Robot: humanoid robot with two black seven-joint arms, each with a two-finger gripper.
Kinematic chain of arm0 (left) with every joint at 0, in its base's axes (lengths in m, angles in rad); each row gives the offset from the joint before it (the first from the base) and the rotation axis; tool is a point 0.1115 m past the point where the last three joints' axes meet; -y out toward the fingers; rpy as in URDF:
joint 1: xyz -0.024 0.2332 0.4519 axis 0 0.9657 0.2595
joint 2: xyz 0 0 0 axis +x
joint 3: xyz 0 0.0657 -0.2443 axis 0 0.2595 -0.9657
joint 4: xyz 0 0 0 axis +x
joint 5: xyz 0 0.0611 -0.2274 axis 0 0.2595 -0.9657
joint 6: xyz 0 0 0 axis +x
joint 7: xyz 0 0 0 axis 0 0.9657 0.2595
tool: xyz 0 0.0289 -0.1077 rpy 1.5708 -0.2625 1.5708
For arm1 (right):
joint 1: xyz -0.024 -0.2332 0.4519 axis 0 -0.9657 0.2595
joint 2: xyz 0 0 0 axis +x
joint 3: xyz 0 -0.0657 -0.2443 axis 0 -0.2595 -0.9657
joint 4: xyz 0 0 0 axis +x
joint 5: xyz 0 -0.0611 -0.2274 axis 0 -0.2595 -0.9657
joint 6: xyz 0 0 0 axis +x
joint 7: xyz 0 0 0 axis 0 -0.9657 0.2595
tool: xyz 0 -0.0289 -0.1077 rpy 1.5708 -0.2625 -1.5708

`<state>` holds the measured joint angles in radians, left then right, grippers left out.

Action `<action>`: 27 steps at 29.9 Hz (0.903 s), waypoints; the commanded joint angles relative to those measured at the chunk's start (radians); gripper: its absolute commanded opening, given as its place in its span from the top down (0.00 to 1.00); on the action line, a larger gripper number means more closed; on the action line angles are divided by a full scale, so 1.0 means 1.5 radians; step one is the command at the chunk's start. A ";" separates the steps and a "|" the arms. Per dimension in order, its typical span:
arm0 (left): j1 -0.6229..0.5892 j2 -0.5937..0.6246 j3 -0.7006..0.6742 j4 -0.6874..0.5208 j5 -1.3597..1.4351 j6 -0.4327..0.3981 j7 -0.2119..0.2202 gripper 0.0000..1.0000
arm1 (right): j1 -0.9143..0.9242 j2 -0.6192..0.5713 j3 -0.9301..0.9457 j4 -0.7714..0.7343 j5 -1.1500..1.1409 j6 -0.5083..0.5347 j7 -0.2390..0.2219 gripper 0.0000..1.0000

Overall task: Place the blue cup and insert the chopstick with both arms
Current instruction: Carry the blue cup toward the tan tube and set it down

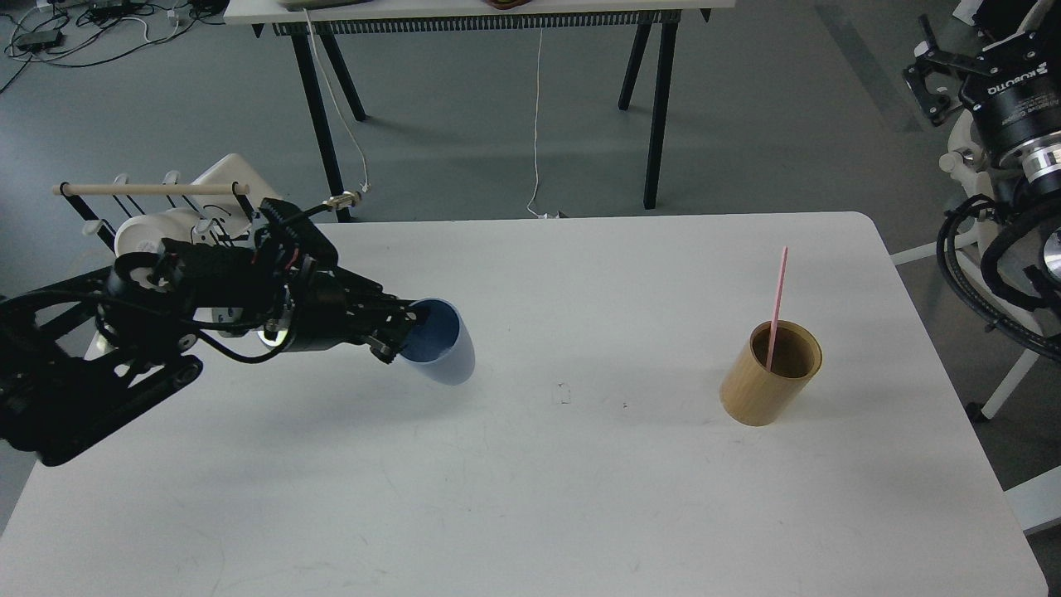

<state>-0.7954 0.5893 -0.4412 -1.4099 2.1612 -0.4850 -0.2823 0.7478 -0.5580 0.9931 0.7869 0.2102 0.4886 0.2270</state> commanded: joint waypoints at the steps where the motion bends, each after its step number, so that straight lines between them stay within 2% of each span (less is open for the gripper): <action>1: -0.012 -0.116 0.002 0.008 0.014 -0.002 0.013 0.97 | -0.001 -0.017 0.001 0.000 0.000 0.000 0.000 0.01; 5: -0.012 -0.226 0.002 0.073 0.014 -0.002 0.013 0.96 | -0.001 -0.036 0.000 0.000 0.000 0.000 0.000 0.01; 8: -0.013 -0.268 0.006 0.111 0.014 -0.002 0.013 0.96 | -0.002 -0.044 0.001 0.001 0.000 0.000 0.000 0.01; 13: -0.013 -0.273 0.058 0.128 0.014 -0.002 0.014 0.95 | -0.003 -0.049 0.001 0.001 0.000 0.000 0.000 0.01; 21: -0.014 -0.270 0.060 0.161 0.014 -0.002 0.018 0.94 | -0.004 -0.048 0.001 0.003 0.000 0.000 0.000 0.01; 27: -0.006 -0.266 0.074 0.161 0.014 -0.002 0.033 0.91 | -0.007 -0.049 0.001 0.000 0.000 0.000 0.000 0.01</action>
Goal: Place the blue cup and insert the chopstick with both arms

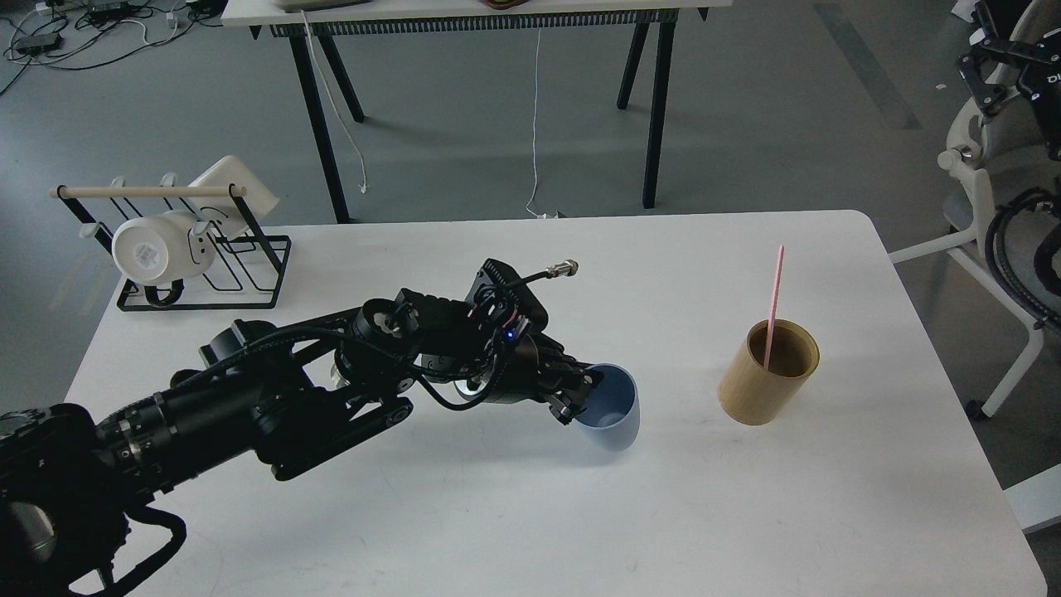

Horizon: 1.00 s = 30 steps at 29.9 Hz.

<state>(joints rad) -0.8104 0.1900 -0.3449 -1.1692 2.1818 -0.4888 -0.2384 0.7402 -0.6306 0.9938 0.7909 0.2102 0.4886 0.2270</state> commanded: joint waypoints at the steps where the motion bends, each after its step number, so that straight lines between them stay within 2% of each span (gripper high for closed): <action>1: 0.003 0.000 0.013 0.000 0.000 0.000 0.004 0.90 | -0.002 -0.001 0.000 -0.003 0.000 0.000 0.000 0.01; 13: 0.000 -0.005 0.013 -0.002 0.000 0.000 0.004 0.75 | -0.002 0.000 0.000 -0.003 0.000 0.000 -0.001 0.01; 15: 0.001 -0.004 0.012 -0.006 0.000 0.000 0.004 0.61 | -0.003 -0.001 0.000 -0.003 0.000 0.000 -0.001 0.01; 17: 0.000 0.000 0.009 -0.011 0.000 0.000 0.000 0.39 | -0.004 -0.001 0.000 -0.003 0.000 0.000 -0.001 0.01; 20: -0.006 0.002 -0.008 -0.015 0.000 0.000 -0.008 0.27 | -0.005 -0.001 0.000 -0.003 0.000 0.000 -0.001 0.01; 25: -0.005 0.000 -0.173 -0.025 0.000 0.000 -0.008 0.21 | -0.005 -0.009 -0.002 -0.001 -0.003 0.000 0.000 0.01; 30: -0.001 0.006 -0.316 -0.007 -0.064 0.000 -0.010 0.04 | -0.005 -0.060 -0.019 0.003 -0.045 0.000 0.000 0.01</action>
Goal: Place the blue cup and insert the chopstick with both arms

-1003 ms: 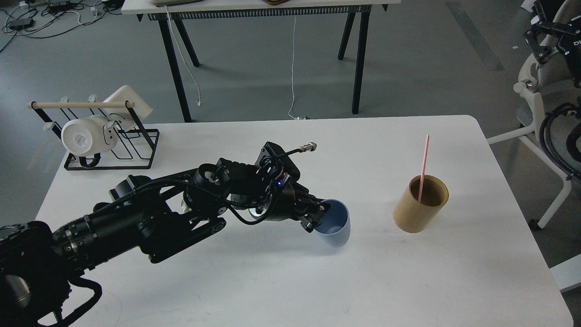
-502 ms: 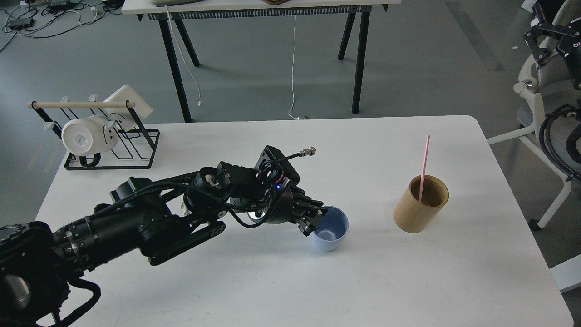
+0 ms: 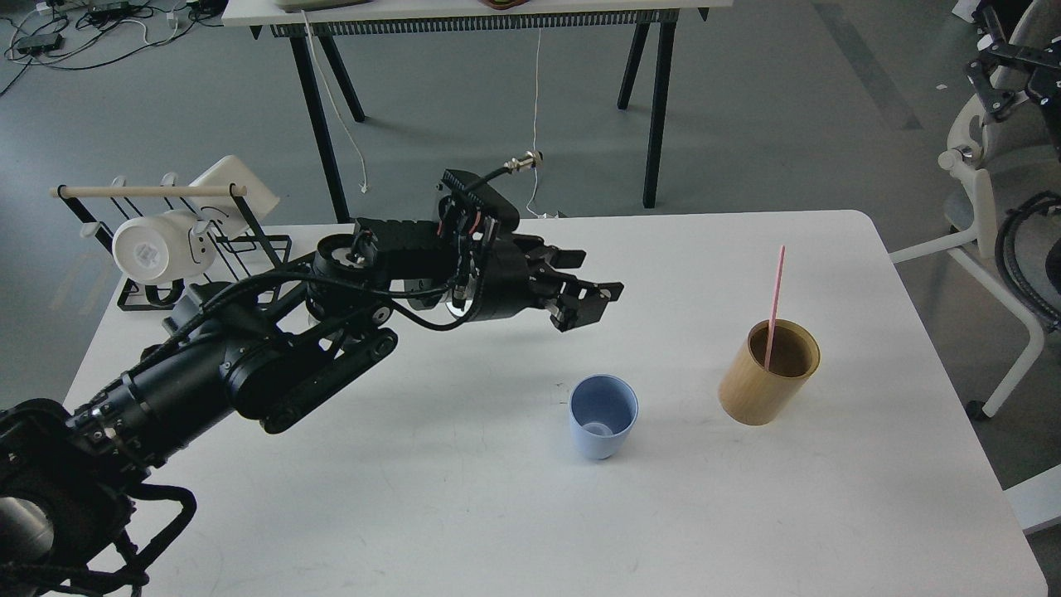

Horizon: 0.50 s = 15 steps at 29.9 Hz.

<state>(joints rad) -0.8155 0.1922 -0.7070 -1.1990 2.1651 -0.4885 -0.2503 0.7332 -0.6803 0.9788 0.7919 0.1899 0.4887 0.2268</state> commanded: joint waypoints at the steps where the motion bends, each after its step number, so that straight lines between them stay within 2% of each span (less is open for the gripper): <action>1: 0.003 0.006 -0.098 0.025 -0.095 0.000 -0.003 0.03 | 0.000 -0.035 -0.011 0.004 -0.050 0.000 0.000 0.01; 4: -0.001 0.013 -0.153 0.076 -0.260 0.000 -0.003 0.02 | 0.000 -0.058 -0.012 0.005 -0.121 0.000 -0.001 0.01; 8: -0.003 0.014 -0.174 0.152 -0.517 0.000 0.001 0.02 | -0.014 -0.098 -0.013 0.048 -0.197 -0.007 -0.001 0.01; 15: -0.028 0.018 -0.175 0.277 -0.948 0.000 0.004 0.01 | -0.037 -0.148 -0.035 0.163 -0.334 -0.103 0.000 0.01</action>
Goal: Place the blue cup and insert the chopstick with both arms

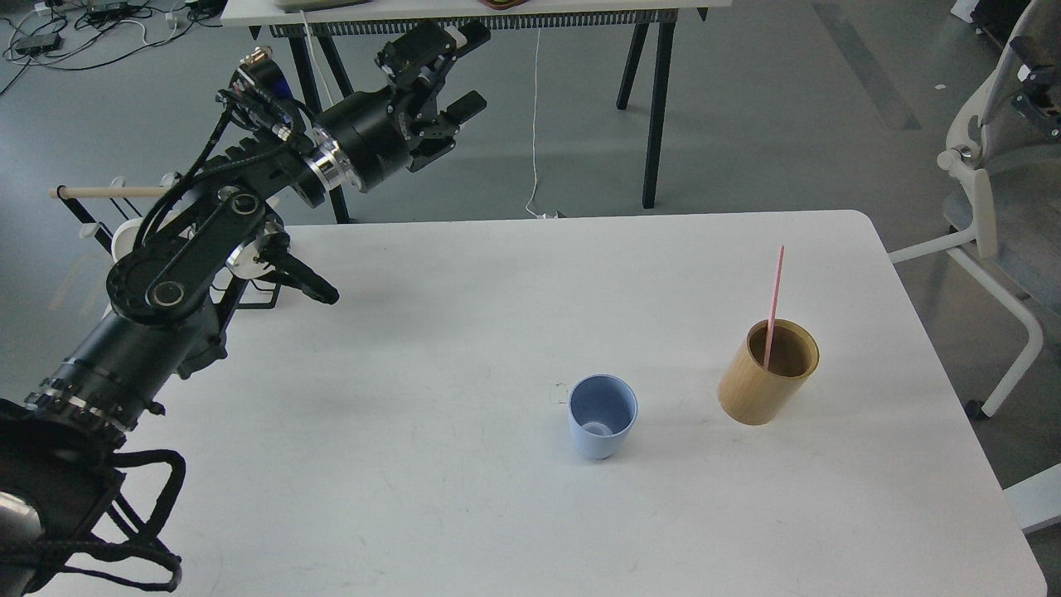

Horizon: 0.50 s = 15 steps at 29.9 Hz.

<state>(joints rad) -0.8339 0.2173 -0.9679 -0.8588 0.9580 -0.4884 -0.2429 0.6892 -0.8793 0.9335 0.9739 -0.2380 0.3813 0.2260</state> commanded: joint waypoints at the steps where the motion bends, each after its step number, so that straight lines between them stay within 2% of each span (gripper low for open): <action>1: -0.022 0.004 -0.002 0.063 -0.181 0.000 -0.002 0.01 | -0.013 -0.017 -0.005 0.055 -0.064 -0.038 0.001 0.01; 5: -0.050 0.055 -0.003 0.103 -0.343 0.000 -0.001 0.01 | -0.031 -0.028 -0.006 0.107 -0.166 -0.052 0.002 0.01; 9: -0.086 0.090 -0.003 0.140 -0.510 0.000 0.000 0.01 | -0.065 -0.031 -0.006 0.166 -0.264 -0.098 0.002 0.01; 15: -0.093 0.120 0.002 0.184 -0.570 0.000 0.001 0.01 | -0.119 -0.033 -0.006 0.252 -0.463 -0.152 0.002 0.01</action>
<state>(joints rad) -0.9730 0.3882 -0.9696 -0.6085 0.1237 -0.4886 -0.2420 0.5484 -0.9277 0.9247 1.2971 -0.7891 0.1906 0.2288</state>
